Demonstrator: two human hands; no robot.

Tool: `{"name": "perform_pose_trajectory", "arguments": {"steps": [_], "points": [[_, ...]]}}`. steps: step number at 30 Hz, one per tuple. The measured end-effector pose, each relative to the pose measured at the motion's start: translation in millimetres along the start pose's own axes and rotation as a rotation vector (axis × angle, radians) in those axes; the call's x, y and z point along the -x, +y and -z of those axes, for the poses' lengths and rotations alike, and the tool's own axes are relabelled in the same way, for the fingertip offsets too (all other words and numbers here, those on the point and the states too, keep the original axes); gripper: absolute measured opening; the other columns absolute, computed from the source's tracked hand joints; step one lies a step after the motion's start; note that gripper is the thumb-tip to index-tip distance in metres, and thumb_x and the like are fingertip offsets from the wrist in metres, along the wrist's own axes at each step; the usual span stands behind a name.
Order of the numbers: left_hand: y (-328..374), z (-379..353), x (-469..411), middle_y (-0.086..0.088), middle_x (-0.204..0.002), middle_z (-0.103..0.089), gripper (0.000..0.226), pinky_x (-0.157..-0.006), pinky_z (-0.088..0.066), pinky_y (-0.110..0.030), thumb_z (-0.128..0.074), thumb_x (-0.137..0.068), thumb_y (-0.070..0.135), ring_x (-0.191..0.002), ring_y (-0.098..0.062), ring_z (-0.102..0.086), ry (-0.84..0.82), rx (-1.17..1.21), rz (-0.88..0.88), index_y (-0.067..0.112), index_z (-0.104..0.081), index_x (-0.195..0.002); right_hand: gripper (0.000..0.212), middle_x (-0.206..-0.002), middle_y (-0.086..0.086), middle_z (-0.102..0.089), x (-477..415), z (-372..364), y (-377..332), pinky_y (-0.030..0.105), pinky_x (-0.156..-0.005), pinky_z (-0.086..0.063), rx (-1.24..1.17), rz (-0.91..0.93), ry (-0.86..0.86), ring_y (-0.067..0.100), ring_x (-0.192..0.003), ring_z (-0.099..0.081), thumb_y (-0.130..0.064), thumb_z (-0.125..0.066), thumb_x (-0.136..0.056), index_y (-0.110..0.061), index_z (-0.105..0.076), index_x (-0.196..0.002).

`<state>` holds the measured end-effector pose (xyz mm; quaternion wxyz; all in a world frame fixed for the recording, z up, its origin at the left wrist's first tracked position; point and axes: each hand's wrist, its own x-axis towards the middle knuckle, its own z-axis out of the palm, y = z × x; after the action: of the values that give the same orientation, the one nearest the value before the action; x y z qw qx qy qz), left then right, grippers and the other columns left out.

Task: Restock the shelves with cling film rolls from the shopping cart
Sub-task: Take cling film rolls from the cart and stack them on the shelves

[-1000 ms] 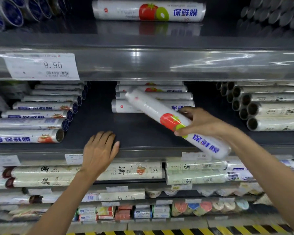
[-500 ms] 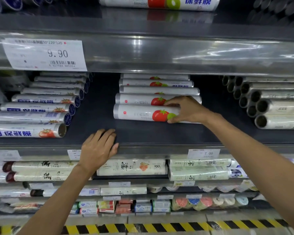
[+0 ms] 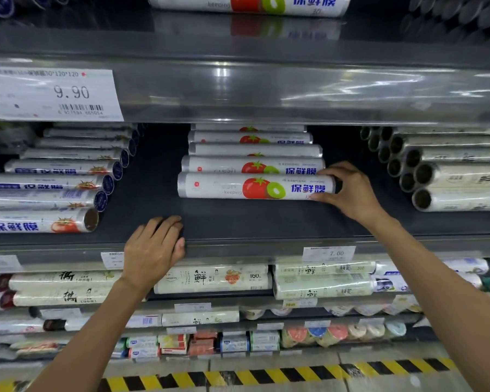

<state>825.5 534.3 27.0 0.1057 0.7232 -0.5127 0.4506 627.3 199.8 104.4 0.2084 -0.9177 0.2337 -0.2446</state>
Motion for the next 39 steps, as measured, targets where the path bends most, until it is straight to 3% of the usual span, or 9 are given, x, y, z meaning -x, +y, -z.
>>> {"name": "perform_pose_trajectory", "arguments": {"steps": [6,11,17,25,39], "points": [[0.3,0.9,-0.5,-0.01,-0.096,-0.071,0.041,-0.057,-0.041,-0.032,-0.031,-0.098,0.023,-0.075,-0.026,-0.062,-0.011,0.015,-0.001,0.005,-0.066,-0.086,0.057,-0.11,0.013,-0.058,-1.8,-7.6,2.1,0.008,-0.087,-0.033,-0.05,0.006,0.077,0.013,-0.096,-0.052,-0.015,-0.089,-0.056,-0.002,-0.068,-0.107],[0.5,2.1,-0.9,-0.01,-0.097,-0.071,0.043,-0.057,-0.04,-0.032,-0.03,-0.098,0.024,-0.074,-0.027,-0.063,-0.025,0.011,0.0,0.004,-0.066,-0.087,0.056,-0.112,0.014,-0.057,1.0,-8.2,0.9,-0.003,-0.088,-0.028,-0.061,0.015,0.084,0.015,-0.1,-0.052,-0.01,-0.087,-0.06,-0.001,-0.067,-0.111],[-0.1,2.5,0.2,-0.009,-0.097,-0.071,0.042,-0.058,-0.041,-0.031,-0.03,-0.099,0.024,-0.076,-0.026,-0.063,-0.032,0.011,0.002,0.005,-0.066,-0.089,0.056,-0.119,0.014,-0.055,2.2,-9.7,0.5,0.012,-0.095,-0.03,-0.044,0.019,0.069,0.02,-0.109,-0.051,-0.009,-0.083,-0.065,-0.001,-0.063,-0.117],[1.1,1.8,0.2,-0.007,-0.097,-0.071,0.043,-0.057,-0.042,-0.032,-0.029,-0.099,0.025,-0.078,-0.025,-0.06,-0.037,0.001,0.026,0.006,-0.065,-0.089,0.052,-0.118,0.016,-0.056,6.4,-8.1,5.8,0.022,-0.096,-0.034,-0.009,0.076,0.085,0.029,-0.111,-0.052,-0.005,-0.08,-0.068,-0.001,-0.063,-0.117],[5.8,3.6,-1.5,-0.008,-0.095,-0.07,0.039,-0.054,-0.045,-0.034,-0.03,-0.098,0.023,-0.077,-0.026,-0.06,-0.061,0.012,0.063,0.005,-0.063,-0.089,0.053,-0.12,0.017,-0.054,6.9,-7.9,4.3,0.015,-0.096,-0.027,0.021,0.043,0.085,0.03,-0.115,-0.049,-0.008,-0.079,-0.071,-0.003,-0.062,-0.12]]}}
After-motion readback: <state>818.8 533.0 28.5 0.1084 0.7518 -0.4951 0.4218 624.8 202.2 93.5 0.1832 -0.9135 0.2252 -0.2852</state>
